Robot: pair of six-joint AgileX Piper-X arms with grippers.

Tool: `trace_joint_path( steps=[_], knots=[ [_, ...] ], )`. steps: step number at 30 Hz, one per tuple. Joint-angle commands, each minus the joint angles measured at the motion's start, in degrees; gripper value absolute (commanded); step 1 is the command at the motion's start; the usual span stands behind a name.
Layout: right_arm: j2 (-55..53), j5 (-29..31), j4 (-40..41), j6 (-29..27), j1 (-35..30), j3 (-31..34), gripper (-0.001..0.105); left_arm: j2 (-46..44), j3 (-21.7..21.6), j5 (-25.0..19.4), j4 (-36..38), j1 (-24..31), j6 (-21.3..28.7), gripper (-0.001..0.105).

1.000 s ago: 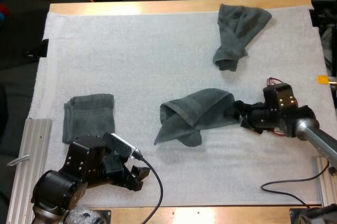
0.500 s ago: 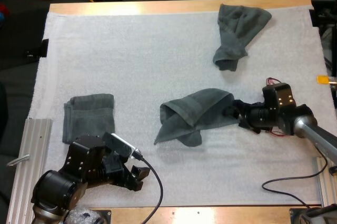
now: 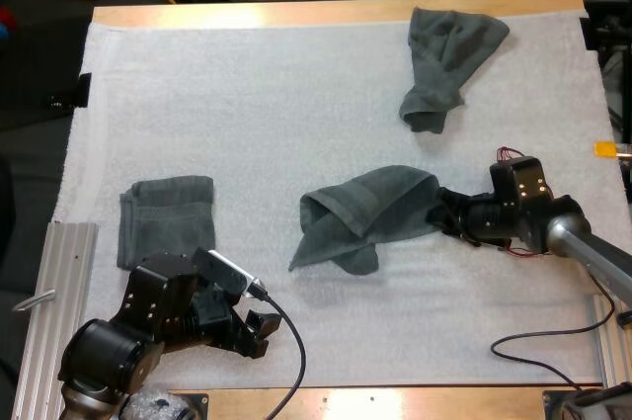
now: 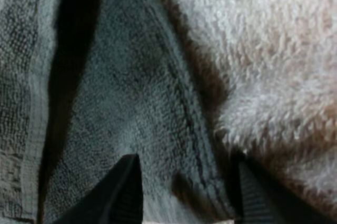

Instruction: Pick towel from pile, fold and stack

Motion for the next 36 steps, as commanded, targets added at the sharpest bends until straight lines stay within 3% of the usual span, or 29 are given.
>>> trace_joint_path(
  steps=[1, 3, 7, 9, 13, 23, 33, 36],
  knots=[
    [0.8, 0.5, 1.0, 0.0, -0.1, 0.5, 0.039, 0.2, -0.5, -0.2, 0.0, -0.4, 0.0, 0.069],
    [0.8, 0.6, 1.0, 0.0, -0.1, 0.5, 0.032, 0.2, -0.5, -0.2, 0.0, -0.4, 0.0, 0.069],
    [0.8, 0.8, 1.0, -0.2, -0.1, 0.5, 0.007, 0.2, -0.5, -0.2, 0.0, -0.4, 0.0, 0.069],
    [0.8, 0.9, 1.0, -0.9, -0.1, 0.5, 0.001, 0.2, -0.5, -0.2, 0.0, -0.4, 0.0, 0.069],
    [0.5, 0.9, 2.2, -2.8, 0.1, 0.5, 0.001, 0.2, -0.5, -0.2, 0.0, -0.4, 0.3, 0.069],
    [-4.5, 5.2, 15.7, -14.0, 0.1, 0.5, 0.001, 0.2, -0.5, -0.2, -3.4, -0.4, 7.2, 0.069],
    [-4.9, 6.7, 17.6, -14.9, 0.1, 0.5, 0.001, 6.2, -0.5, -0.7, -6.1, -0.4, 15.5, 0.069],
    [-4.9, 6.7, 17.6, -14.9, 0.1, 0.5, 0.001, 9.5, -0.5, -2.7, -6.1, -0.4, 17.9, 0.069]
  ],
)
